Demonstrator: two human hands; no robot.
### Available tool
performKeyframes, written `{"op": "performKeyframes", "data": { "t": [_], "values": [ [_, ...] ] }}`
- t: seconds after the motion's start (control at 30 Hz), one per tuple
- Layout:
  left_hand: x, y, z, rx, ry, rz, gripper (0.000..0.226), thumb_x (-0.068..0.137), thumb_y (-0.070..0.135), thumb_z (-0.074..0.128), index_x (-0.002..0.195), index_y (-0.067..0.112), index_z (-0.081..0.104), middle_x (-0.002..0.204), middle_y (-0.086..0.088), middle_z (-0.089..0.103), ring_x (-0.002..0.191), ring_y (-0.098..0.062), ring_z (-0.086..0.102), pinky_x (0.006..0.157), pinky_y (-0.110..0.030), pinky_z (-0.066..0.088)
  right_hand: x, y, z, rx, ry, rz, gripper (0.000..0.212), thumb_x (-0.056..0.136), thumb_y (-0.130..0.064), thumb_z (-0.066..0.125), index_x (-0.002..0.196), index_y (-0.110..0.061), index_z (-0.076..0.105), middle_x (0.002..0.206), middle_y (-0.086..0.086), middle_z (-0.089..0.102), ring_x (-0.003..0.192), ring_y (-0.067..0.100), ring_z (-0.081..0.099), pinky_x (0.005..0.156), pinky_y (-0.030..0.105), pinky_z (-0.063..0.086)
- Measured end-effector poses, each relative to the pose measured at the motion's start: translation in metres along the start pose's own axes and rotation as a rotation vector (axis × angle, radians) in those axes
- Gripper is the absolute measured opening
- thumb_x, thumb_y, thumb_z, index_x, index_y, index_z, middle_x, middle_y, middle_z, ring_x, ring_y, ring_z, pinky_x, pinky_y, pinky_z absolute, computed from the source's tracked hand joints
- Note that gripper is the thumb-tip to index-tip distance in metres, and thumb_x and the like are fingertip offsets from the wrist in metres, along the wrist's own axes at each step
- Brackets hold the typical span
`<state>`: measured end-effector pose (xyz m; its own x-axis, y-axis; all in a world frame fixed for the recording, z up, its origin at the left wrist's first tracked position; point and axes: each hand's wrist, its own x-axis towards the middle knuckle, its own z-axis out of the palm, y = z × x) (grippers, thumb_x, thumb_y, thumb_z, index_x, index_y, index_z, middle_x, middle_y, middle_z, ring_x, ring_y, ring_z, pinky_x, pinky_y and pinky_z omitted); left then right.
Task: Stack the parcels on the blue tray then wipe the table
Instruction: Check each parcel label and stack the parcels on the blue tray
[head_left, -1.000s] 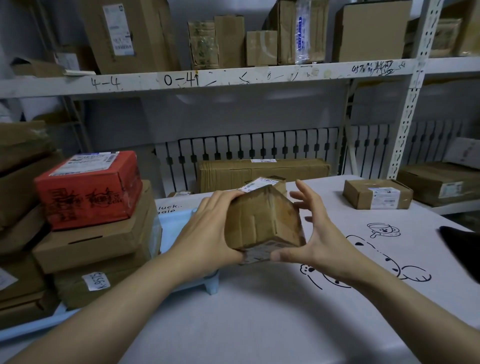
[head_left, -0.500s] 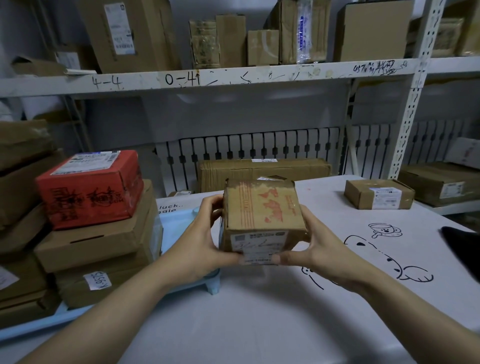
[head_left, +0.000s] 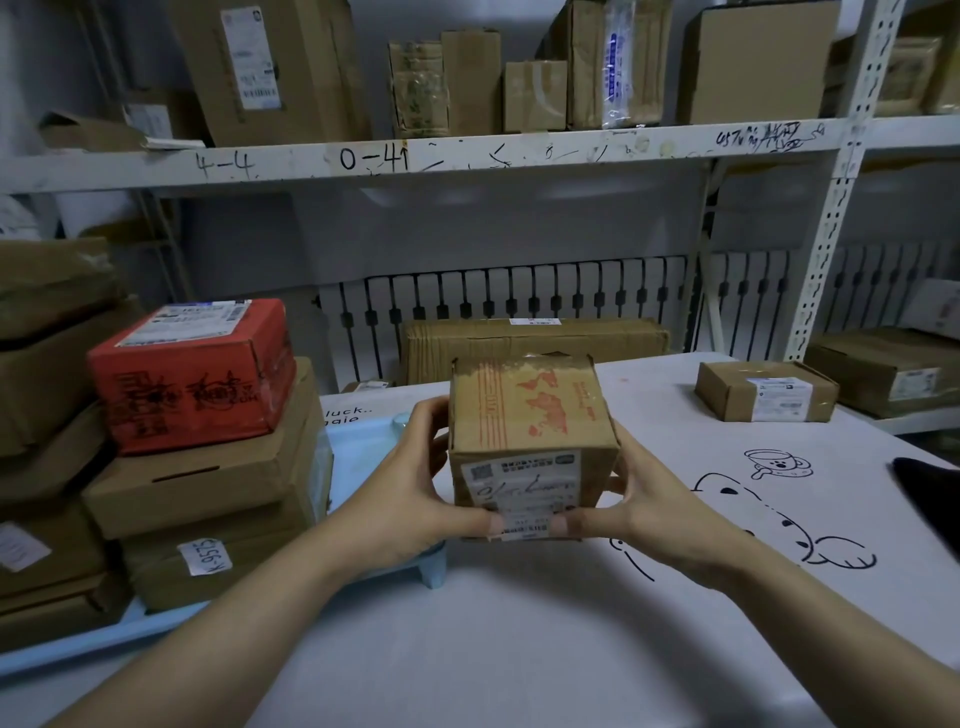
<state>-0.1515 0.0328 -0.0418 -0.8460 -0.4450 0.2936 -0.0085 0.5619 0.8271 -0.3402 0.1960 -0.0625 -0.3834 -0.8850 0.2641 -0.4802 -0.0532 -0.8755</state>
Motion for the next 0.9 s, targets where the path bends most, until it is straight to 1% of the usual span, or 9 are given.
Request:
{"op": "performKeyframes", "data": {
  "t": [0.13, 0.2, 0.27, 0.37, 0.47, 0.53, 0.6, 0.73, 0.9],
  "values": [
    [-0.001, -0.002, 0.002, -0.041, -0.008, -0.031, 0.099, 0.062, 0.006, 0.091, 0.139, 0.034, 0.035, 0.131, 0.01, 0.06, 0.124, -0.006, 0.056, 0.097, -0.024, 0.052, 0.0, 0.003, 0.001, 0.013, 0.006, -0.006, 0.092, 0.06, -0.03, 0.089, 0.139, -0.042, 0.044, 0.131, -0.014, 0.061, 0.122, 0.009, 0.057, 0.106, 0.047, 0.044],
    [-0.001, -0.002, 0.003, -0.043, 0.006, -0.04, 0.102, 0.061, 0.008, 0.092, 0.141, 0.032, 0.034, 0.129, 0.01, 0.061, 0.121, -0.005, 0.058, 0.093, -0.021, 0.052, 0.0, 0.005, 0.001, 0.03, 0.024, -0.007, 0.09, 0.058, -0.029, 0.089, 0.136, -0.041, 0.045, 0.131, -0.014, 0.061, 0.122, 0.009, 0.057, 0.104, 0.047, 0.047],
    [-0.001, -0.001, 0.003, -0.069, 0.039, -0.049, 0.113, 0.059, 0.014, 0.094, 0.147, 0.034, 0.026, 0.133, 0.012, 0.058, 0.122, -0.004, 0.057, 0.092, -0.018, 0.051, 0.001, 0.006, 0.002, 0.05, 0.054, -0.005, 0.094, 0.057, -0.028, 0.09, 0.138, -0.037, 0.044, 0.134, -0.011, 0.056, 0.124, 0.01, 0.054, 0.098, 0.039, 0.053],
    [-0.001, 0.007, 0.001, 0.035, 0.108, -0.04, 0.129, 0.054, 0.036, 0.092, 0.149, 0.049, 0.006, 0.154, 0.019, 0.025, 0.139, 0.0, 0.03, 0.103, -0.015, 0.033, 0.0, 0.008, 0.0, 0.075, 0.106, -0.005, 0.097, 0.055, -0.026, 0.088, 0.141, -0.032, 0.043, 0.137, -0.004, 0.046, 0.127, 0.013, 0.047, 0.085, 0.025, 0.056],
    [0.0, 0.011, 0.0, 0.163, 0.144, 0.01, 0.127, 0.059, 0.035, 0.092, 0.147, 0.054, 0.003, 0.153, 0.024, 0.012, 0.138, 0.005, 0.015, 0.106, -0.016, 0.023, 0.0, 0.009, -0.002, -0.042, 0.167, -0.027, 0.099, 0.05, -0.035, 0.085, 0.14, -0.035, 0.043, 0.132, -0.01, 0.042, 0.127, 0.009, 0.041, 0.099, 0.027, 0.047],
    [0.002, 0.011, 0.0, 0.231, 0.107, 0.038, 0.123, 0.061, 0.038, 0.091, 0.147, 0.055, 0.006, 0.146, 0.031, 0.013, 0.139, 0.004, 0.016, 0.113, -0.022, 0.026, 0.001, 0.006, 0.0, -0.14, 0.188, -0.063, 0.097, 0.05, -0.035, 0.083, 0.138, -0.037, 0.043, 0.127, -0.013, 0.04, 0.125, 0.008, 0.037, 0.101, 0.016, 0.037],
    [0.005, 0.009, 0.001, 0.281, 0.067, 0.071, 0.12, 0.06, 0.042, 0.09, 0.147, 0.055, 0.009, 0.143, 0.034, 0.019, 0.141, 0.0, 0.02, 0.118, -0.034, 0.029, 0.002, 0.002, 0.003, -0.224, 0.19, -0.119, 0.091, 0.05, -0.033, 0.081, 0.131, -0.047, 0.041, 0.124, -0.014, 0.039, 0.121, 0.007, 0.034, 0.093, 0.003, 0.03],
    [0.007, 0.007, 0.002, 0.254, 0.038, 0.084, 0.115, 0.055, 0.04, 0.087, 0.146, 0.054, 0.017, 0.146, 0.025, 0.03, 0.138, 0.003, 0.028, 0.115, -0.025, 0.029, 0.0, 0.0, 0.004, -0.352, 0.188, -0.2, 0.095, 0.051, -0.038, 0.079, 0.138, -0.045, 0.039, 0.123, -0.012, 0.038, 0.119, 0.011, 0.033, 0.093, 0.007, 0.031],
    [0.007, -0.004, -0.003, 0.06, 0.076, 0.027, 0.104, 0.049, 0.028, 0.092, 0.136, 0.041, 0.037, 0.129, 0.026, 0.051, 0.127, -0.001, 0.047, 0.11, -0.036, 0.043, 0.0, -0.001, 0.002, -0.26, 0.23, -0.24, 0.103, 0.058, -0.03, 0.081, 0.144, -0.045, 0.027, 0.137, -0.012, 0.035, 0.131, 0.004, 0.03, 0.104, 0.004, 0.024]
  ]
}}
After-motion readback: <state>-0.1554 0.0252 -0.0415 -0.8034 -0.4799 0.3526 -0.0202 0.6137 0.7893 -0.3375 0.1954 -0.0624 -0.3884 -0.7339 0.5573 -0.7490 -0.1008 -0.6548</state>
